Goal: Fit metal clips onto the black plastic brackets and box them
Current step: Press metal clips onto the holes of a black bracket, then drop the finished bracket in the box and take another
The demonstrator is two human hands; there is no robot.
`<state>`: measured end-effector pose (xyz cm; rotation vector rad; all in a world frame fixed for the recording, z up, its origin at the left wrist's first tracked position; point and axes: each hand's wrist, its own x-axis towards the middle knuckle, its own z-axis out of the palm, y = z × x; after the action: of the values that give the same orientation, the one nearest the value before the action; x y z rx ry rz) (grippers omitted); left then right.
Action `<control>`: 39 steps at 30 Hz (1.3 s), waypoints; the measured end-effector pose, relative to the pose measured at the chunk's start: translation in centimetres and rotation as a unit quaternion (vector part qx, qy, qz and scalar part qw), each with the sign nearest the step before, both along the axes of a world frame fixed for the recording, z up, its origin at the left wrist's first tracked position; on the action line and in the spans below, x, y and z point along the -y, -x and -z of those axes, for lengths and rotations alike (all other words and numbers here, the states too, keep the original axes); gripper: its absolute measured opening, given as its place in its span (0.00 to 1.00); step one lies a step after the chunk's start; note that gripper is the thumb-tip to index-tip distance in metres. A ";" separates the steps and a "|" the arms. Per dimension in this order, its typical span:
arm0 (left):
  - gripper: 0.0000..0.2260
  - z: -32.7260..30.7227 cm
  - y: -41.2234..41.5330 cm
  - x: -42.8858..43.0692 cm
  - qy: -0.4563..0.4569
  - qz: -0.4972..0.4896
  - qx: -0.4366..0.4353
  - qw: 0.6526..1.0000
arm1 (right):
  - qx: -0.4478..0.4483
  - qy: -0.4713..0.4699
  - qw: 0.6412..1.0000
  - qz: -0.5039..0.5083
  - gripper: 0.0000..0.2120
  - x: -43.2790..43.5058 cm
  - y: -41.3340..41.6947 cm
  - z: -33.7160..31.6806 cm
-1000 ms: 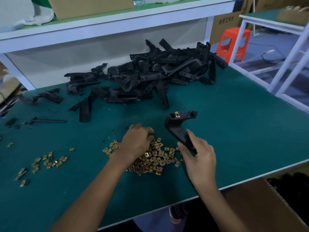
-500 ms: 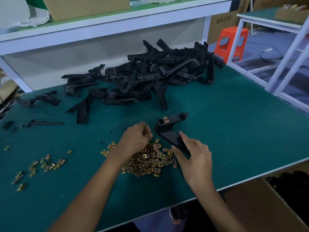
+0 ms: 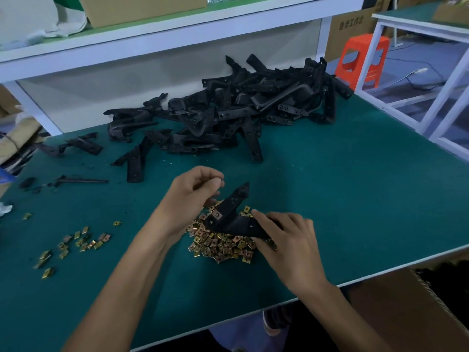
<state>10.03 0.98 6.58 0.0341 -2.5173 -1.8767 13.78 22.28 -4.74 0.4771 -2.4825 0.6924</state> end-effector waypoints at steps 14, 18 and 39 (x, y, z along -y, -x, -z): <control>0.12 -0.1 -0.6 0.3 0.002 0.064 0.069 0.996 | -0.012 -0.012 1.000 0.004 0.23 -0.2 -0.1 -0.1; 0.11 -0.5 -0.4 0.5 0.038 0.078 0.076 0.993 | -0.019 -0.015 1.000 0.000 0.22 -0.1 -0.1 -0.1; 0.07 -1.8 -2.2 -4.0 0.187 0.054 -0.100 0.976 | 0.050 0.130 0.989 0.059 0.26 -0.3 -0.3 -0.8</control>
<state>12.21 5.02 8.38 -0.2813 -2.7237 -1.3225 14.11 22.60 -3.95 0.2018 -2.4419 0.9949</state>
